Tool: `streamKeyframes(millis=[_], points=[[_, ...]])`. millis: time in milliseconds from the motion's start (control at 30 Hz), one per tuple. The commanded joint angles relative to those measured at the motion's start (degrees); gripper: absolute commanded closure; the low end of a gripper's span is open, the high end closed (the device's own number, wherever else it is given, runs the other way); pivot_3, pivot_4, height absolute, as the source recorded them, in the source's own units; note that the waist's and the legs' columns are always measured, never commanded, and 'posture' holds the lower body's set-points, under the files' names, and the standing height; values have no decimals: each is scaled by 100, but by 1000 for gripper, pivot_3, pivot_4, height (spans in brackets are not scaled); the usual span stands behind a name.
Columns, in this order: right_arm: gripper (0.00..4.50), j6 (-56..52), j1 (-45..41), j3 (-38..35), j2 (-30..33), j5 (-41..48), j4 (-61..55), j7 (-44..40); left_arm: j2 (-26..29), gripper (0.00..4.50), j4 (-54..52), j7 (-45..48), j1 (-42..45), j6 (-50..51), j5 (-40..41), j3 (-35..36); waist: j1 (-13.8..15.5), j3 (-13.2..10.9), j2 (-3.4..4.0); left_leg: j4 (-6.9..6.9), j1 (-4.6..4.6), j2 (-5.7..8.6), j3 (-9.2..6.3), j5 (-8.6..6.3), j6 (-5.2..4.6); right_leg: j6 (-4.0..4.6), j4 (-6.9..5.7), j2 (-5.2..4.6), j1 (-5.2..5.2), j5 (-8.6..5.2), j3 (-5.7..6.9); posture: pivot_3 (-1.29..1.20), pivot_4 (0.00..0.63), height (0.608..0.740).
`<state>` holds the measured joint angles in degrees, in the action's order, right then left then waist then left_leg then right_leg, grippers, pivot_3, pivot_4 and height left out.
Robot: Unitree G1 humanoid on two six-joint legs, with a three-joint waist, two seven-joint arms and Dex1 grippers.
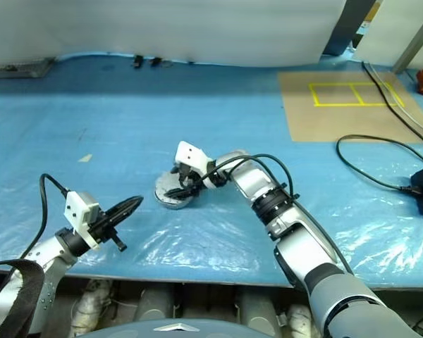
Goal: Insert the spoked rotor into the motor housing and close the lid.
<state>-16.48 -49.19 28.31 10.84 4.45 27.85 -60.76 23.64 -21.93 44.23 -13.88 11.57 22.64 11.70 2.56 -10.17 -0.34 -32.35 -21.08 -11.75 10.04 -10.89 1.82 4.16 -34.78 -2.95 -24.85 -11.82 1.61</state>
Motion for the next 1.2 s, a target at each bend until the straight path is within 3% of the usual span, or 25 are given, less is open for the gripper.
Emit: streamKeyframes(millis=[33, 267, 500, 833, 1200], points=[[1564, 138, -52, -12, -42, -169, 20, -74, 20, 4500, -168, -61, 11, -156, 121, 38, -10, 0, 0, -1, 2, 0, 0, 0, 0, 0, -2, 0, 0, 0, 0, 0, 150, 740], [1564, -452, -27, -332, -290, 22, -239, 79, 82, 4500, 87, -34, 101, -298, 144, 86, -11, 0, 0, -7, 8, -1, 0, 0, -1, 2, -7, 0, 6, 1, -1, 0, 150, 740], [1564, -455, 91, -214, -333, -347, 6, 298, 141, 4500, 156, -42, 109, -348, 172, 67, -19, 1, 0, -9, 15, -2, 0, 0, -1, 5, -12, 1, 7, 3, -2, 0, 150, 740], [1564, -946, 385, -169, -472, -416, -143, 580, 164, 4500, 215, -32, 106, -348, 190, 54, -18, 1, 0, -1, 103, -2, -1, -1, 0, -20, -11, 0, 76, -11, -14, 0, 150, 740], [1564, -670, 612, 101, -314, -859, -175, 808, 239, 4500, 238, -150, 357, -182, 69, -99, -23, 8, 3, 1, 113, -1, -1, -1, 0, -21, -11, 1, 81, -12, -18, 0, 150, 740]])
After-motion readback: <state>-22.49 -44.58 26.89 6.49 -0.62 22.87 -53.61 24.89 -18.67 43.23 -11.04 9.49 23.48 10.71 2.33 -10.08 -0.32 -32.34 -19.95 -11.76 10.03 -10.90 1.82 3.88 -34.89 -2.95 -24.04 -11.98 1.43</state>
